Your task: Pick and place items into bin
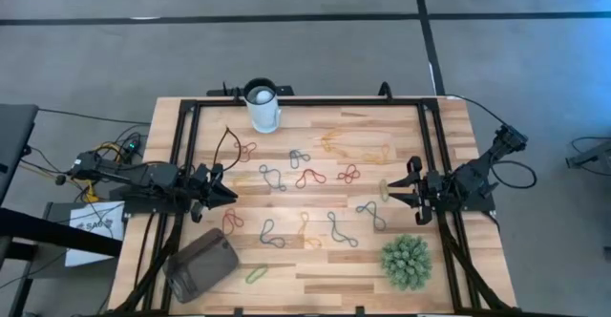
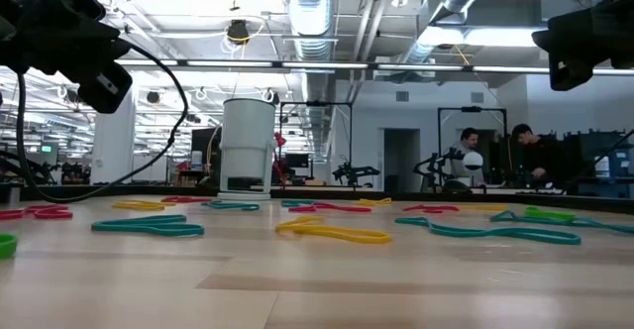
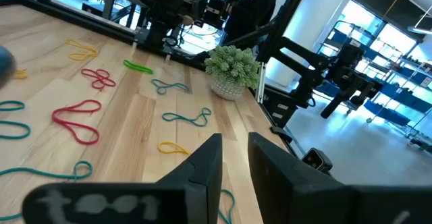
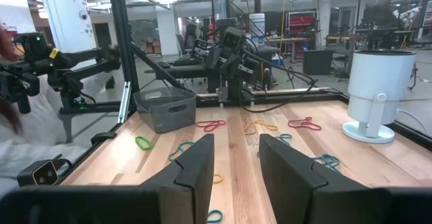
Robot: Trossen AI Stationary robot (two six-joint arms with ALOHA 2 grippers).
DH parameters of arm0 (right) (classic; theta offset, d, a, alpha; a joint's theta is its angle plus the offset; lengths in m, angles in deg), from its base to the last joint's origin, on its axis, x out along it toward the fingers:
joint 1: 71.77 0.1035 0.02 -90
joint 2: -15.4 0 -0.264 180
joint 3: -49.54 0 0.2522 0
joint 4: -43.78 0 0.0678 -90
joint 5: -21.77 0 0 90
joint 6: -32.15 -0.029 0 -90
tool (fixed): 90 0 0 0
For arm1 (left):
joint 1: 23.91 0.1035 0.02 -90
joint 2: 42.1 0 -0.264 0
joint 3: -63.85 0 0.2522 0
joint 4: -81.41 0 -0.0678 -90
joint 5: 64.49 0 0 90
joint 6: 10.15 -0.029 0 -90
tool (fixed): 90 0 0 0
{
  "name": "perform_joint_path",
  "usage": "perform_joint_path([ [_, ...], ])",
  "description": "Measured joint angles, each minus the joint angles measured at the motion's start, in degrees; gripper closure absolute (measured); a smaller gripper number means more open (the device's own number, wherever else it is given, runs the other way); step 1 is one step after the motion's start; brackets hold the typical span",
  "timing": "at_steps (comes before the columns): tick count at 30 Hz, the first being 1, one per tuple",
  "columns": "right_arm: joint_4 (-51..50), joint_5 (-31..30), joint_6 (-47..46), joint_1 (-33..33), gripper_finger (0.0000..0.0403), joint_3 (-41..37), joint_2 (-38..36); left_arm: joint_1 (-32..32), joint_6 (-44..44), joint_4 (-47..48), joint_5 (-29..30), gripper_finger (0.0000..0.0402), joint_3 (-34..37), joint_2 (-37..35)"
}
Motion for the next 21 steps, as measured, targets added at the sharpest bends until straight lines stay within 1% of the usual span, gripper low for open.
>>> perform_joint_path([
  [21,0.0,-0.01,0.0,0.0,0.029,-0.01,-0.01,0.0,-0.02,0.0,0.0,0.034,0.0,0.02],
])
